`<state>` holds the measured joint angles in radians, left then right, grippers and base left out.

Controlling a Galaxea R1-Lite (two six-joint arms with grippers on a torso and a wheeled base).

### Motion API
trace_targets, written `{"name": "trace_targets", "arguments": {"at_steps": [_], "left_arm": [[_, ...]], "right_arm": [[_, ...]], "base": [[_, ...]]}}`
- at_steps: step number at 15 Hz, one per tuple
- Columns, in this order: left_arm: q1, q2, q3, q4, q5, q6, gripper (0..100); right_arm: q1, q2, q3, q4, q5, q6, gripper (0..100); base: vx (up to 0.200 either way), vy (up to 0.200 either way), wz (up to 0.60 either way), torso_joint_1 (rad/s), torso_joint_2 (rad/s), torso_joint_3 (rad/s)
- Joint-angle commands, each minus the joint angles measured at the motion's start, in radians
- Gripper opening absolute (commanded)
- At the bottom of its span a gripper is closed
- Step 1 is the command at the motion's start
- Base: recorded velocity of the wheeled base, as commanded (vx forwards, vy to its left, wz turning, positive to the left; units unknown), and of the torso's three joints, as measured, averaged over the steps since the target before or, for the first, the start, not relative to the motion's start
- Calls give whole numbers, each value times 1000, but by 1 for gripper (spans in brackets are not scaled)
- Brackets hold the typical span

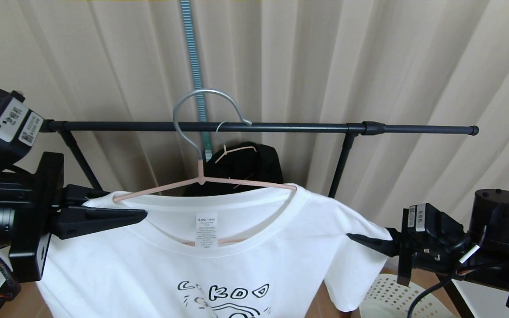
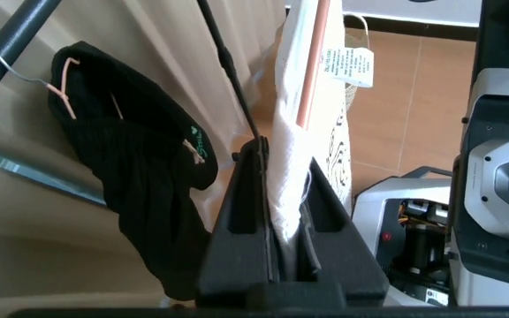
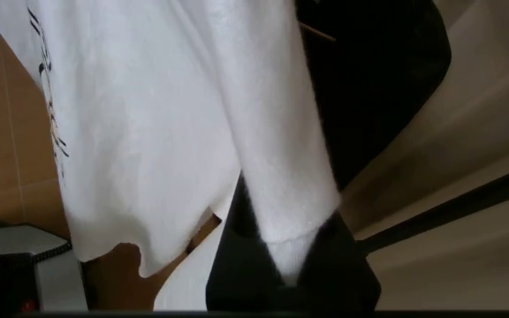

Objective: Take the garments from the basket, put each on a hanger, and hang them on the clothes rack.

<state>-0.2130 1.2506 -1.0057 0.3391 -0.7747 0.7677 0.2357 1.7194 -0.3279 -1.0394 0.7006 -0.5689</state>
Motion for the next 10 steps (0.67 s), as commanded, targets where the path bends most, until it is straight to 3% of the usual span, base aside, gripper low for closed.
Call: {"name": "trace_targets", "arguments": {"at_steps": [1, 7, 8, 10], "left_arm": [[4, -7, 1, 0, 0, -14, 0], [4, 3, 21, 0, 2, -39, 0], [4, 3, 21, 0, 2, -42, 0], [6, 12, 22, 0, 3, -71, 0]], "right_arm": [[-4, 14, -7, -1, 0, 0, 0], [5, -3, 1, -4, 0, 6, 0], [5, -9, 1, -2, 0, 6, 100], [7, -21, -2, -4, 2, 7, 100]], "base": [[0, 0, 0, 0, 0, 0], [0, 0, 0, 0, 0, 0], [0, 0, 0, 0, 0, 0], [0, 0, 0, 0, 0, 0]]}}
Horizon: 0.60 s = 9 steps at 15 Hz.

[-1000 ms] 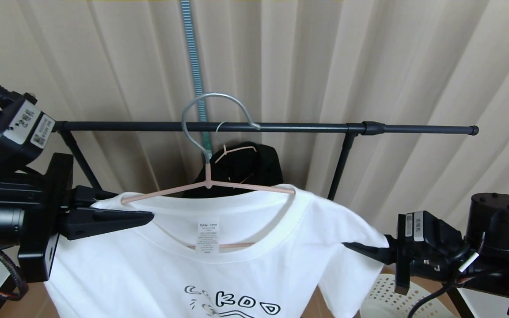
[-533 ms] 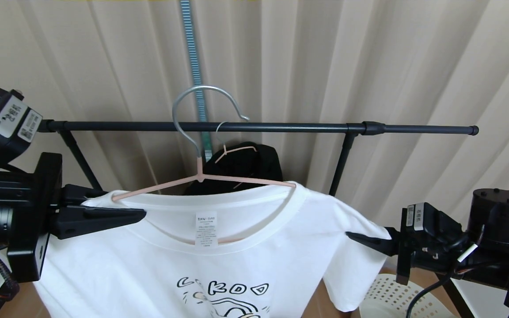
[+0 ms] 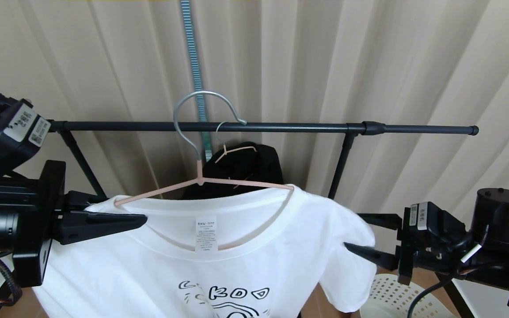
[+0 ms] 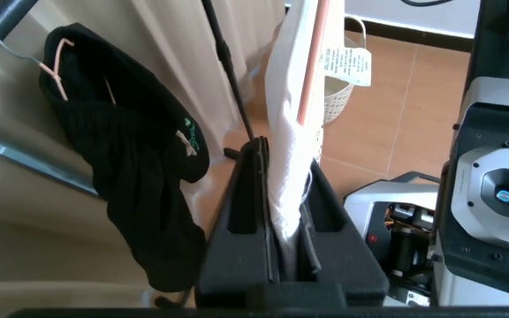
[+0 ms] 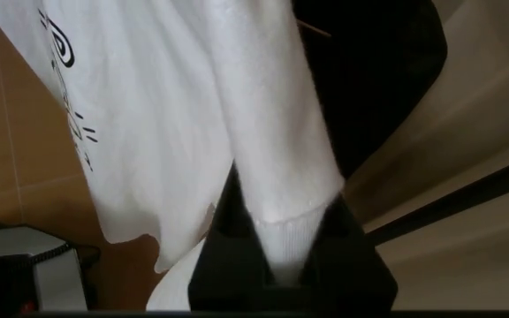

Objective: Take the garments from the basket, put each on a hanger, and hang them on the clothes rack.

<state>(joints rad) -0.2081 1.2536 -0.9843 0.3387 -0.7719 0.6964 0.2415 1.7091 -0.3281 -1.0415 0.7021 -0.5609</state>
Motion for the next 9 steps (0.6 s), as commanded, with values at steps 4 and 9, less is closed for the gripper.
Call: {"name": "trace_targets", "arguments": {"at_steps": [4, 9], "left_arm": [[33, 55, -1, -1, 19, -48, 0], [21, 130, 3, -99, 125, -202, 0]], "right_arm": [[5, -48, -5, 1, 0, 4, 100], [56, -62, -40, -3, -92, 150, 100]], "base": [[0, 0, 0, 0, 0, 0], [0, 0, 0, 0, 0, 0]]}}
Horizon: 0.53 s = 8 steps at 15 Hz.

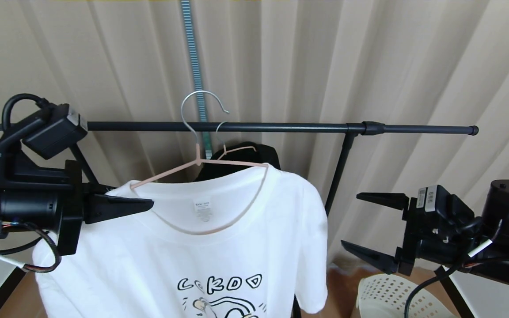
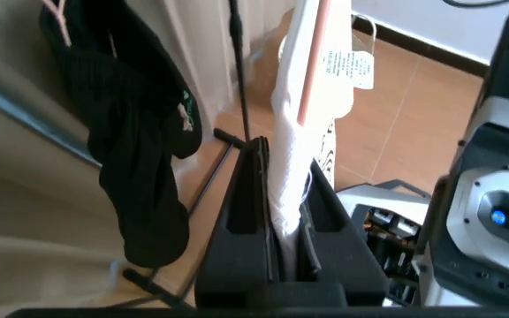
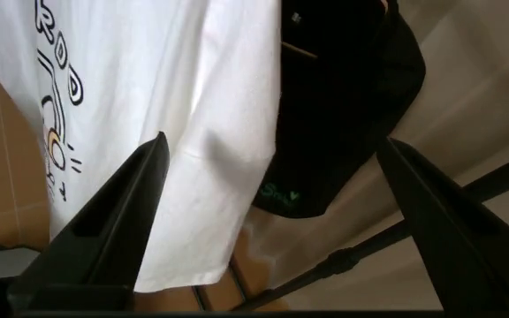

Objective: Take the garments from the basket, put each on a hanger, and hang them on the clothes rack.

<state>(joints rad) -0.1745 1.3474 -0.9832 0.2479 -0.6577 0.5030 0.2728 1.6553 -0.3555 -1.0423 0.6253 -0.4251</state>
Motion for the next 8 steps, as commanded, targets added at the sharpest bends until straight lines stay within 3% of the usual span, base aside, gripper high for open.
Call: {"name": "trace_targets", "arguments": {"at_steps": [1, 4, 8], "left_arm": [[-26, 41, 1, -19, 26, -24, 0], [-91, 93, 0, -75, 133, -142, 0], [-209, 203, -8, -206, 360, -347, 0]], "right_arm": [[34, -8, -16, -4, -33, 29, 100], [48, -8, -26, -7, -55, 63, 100], [48, -8, -26, -7, -56, 63, 100]], "base": [[0, 0, 0, 0, 0, 0], [0, 0, 0, 0, 0, 0], [0, 0, 0, 0, 0, 0]]}}
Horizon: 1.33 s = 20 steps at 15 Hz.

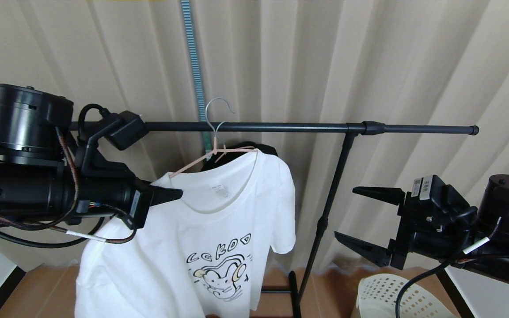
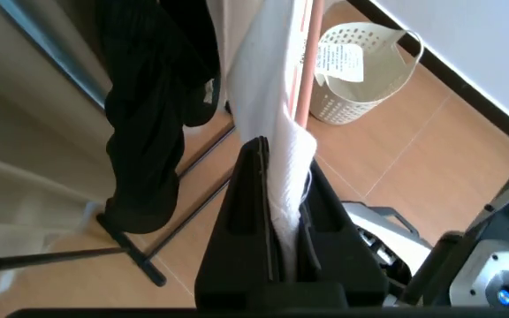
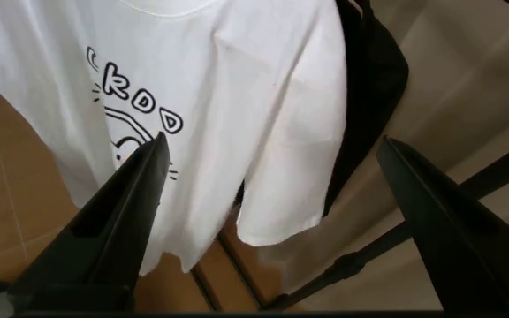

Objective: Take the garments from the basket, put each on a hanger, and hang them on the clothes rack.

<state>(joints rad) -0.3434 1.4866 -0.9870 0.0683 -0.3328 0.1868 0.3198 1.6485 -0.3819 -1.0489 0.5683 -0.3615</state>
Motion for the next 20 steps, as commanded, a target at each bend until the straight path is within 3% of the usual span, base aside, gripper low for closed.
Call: {"name": "trace_targets", "arguments": {"at_steps": [1, 2, 5, 11, 15, 20], "left_arm": [[-58, 93, -5, -56, 86, -64, 0], [-75, 129, -12, -85, 139, -95, 0], [-106, 202, -45, -136, 187, -165, 0], [-138, 311, -114, -196, 199, -217, 0], [-177, 393, -179, -208, 290, -259, 0], [-201, 416, -196, -208, 291, -293, 0]], "right_arm": [[1, -1, 0, 0, 1, -1, 100], [1, -1, 0, 0, 1, -1, 100], [1, -1, 1, 0, 1, -1, 100], [1, -1, 1, 0, 1, -1, 100], [1, -3, 3, 0, 1, -1, 100], [1, -13, 5, 0, 1, -1, 100]], "base": [[0, 0, 0, 0, 0, 0], [0, 0, 0, 0, 0, 0], [0, 0, 0, 0, 0, 0], [0, 0, 0, 0, 0, 0], [0, 0, 0, 0, 0, 0], [0, 0, 0, 0, 0, 0]]}}
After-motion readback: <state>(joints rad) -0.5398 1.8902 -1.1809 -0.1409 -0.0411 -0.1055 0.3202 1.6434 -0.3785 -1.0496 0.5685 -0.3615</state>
